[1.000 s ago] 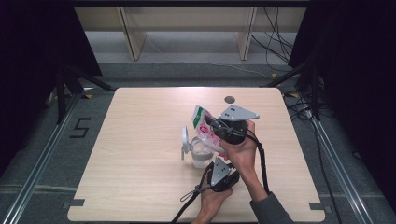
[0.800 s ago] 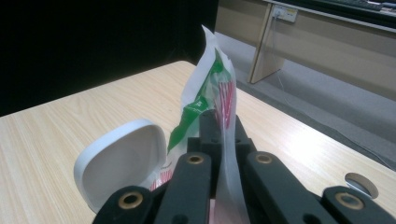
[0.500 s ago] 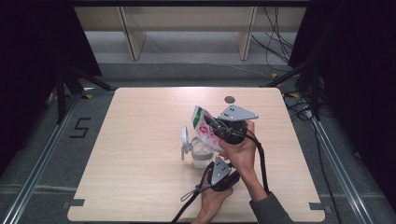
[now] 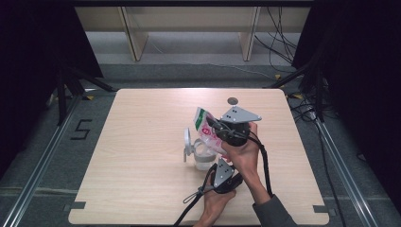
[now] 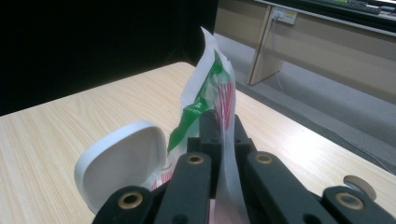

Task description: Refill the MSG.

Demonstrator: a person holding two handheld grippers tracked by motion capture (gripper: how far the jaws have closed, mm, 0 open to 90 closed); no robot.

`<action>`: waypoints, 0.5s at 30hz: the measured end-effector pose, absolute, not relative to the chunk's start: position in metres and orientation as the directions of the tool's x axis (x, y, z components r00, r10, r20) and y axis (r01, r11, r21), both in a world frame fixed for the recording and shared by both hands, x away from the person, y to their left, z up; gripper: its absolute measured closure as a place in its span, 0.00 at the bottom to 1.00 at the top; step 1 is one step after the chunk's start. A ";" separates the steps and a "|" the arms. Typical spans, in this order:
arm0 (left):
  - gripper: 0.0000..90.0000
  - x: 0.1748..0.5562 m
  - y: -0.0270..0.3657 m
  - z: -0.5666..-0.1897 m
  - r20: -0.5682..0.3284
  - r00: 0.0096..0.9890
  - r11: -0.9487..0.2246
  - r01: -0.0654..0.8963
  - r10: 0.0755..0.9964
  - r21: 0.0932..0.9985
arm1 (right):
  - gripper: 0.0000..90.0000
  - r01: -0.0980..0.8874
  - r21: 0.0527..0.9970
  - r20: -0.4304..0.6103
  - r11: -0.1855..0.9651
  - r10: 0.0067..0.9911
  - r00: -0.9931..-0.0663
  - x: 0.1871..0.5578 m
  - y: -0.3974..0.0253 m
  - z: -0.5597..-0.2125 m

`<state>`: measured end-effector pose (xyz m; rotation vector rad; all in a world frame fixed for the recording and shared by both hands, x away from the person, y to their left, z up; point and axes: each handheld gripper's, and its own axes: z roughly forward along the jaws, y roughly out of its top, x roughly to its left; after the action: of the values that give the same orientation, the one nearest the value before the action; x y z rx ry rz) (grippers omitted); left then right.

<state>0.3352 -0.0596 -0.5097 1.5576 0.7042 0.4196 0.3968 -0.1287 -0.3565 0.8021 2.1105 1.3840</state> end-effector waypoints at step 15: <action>0.87 0.336 -0.062 -0.508 -0.120 0.745 -0.010 0.168 0.656 0.986 | 1.00 0.202 0.929 -0.082 0.309 0.707 -0.702 0.397 -0.132 -0.355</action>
<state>0.3363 -0.0617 -0.5083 1.5629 0.6874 0.4382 0.3974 -0.1318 -0.3547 0.8050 2.0980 1.3847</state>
